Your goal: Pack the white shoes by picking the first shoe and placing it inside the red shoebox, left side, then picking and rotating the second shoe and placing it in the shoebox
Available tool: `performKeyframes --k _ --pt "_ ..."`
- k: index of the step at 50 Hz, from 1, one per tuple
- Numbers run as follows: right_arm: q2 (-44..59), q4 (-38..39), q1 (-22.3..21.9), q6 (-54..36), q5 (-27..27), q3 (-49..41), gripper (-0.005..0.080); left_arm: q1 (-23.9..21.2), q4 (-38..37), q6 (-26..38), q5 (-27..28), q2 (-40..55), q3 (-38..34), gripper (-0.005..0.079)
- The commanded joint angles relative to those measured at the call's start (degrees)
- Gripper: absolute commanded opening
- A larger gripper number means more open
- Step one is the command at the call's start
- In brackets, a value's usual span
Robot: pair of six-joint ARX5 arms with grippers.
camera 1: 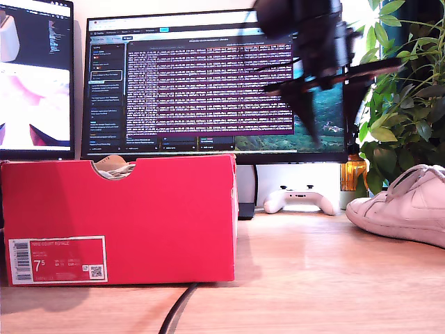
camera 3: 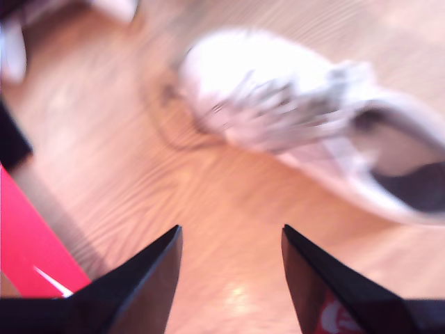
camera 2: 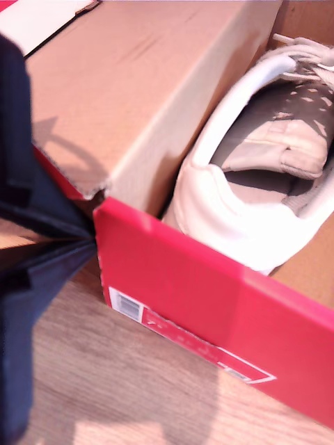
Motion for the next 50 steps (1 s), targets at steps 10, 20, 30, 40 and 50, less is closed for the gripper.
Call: performKeyframes --k 10,20,30,40,50 --pt "-8.15 -0.13 -3.21 2.62 1.42 -12.11 0.0576 -0.26 0.57 -0.33 0.22 0.15 -0.28 -0.0021" --pt "-12.11 -0.13 -6.58 4.81 0.61 -21.90 0.0699 -0.26 0.57 -0.33 0.22 0.15 -0.28 -0.0021" --pt "-12.52 -0.13 -9.64 7.76 -0.55 -27.89 0.0699 -0.26 0.57 -0.33 0.22 0.15 -0.28 -0.0021" --pt "-12.50 -0.09 -11.72 11.54 1.29 -29.20 0.0698 -0.26 0.57 -0.33 0.22 0.15 -0.28 -0.0021" --pt "-12.26 -0.09 -14.34 11.76 1.75 -29.20 0.0696 -0.26 0.57 -0.33 0.22 0.15 -0.31 -0.0021"
